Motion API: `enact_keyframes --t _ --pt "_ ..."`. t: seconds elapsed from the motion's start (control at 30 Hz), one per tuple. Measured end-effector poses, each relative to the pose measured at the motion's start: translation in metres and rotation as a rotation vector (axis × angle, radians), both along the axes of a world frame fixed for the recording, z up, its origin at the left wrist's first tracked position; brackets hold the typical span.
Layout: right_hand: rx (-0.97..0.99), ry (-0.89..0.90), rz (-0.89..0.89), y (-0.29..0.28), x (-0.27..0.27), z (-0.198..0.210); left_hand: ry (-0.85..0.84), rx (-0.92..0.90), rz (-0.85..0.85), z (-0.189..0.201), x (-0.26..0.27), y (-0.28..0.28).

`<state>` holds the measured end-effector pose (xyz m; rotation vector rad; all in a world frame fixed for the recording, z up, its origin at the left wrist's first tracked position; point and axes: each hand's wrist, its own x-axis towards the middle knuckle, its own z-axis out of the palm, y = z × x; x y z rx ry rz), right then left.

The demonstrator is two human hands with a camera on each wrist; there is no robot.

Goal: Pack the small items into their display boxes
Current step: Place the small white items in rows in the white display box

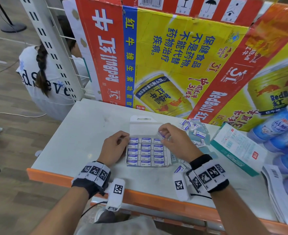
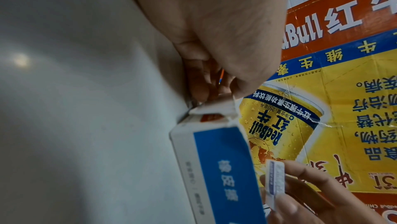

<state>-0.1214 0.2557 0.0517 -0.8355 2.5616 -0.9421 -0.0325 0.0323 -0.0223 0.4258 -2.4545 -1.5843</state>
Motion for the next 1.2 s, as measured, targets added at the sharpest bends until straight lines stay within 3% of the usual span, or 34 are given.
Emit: enact_keyframes --t 0.17,0.3,1.2 --pt "0.161 0.133 0.204 -0.016 0.011 -0.002 0.002 0.028 0.018 0.0 0.0 0.0" --pt "0.254 0.172 0.258 -0.022 0.012 -0.003 0.001 0.03 0.02 0.001 0.0 0.001" --pt "0.181 0.082 0.181 -0.027 0.013 -0.008 -0.001 0.0 0.018 0.002 0.0 0.001"
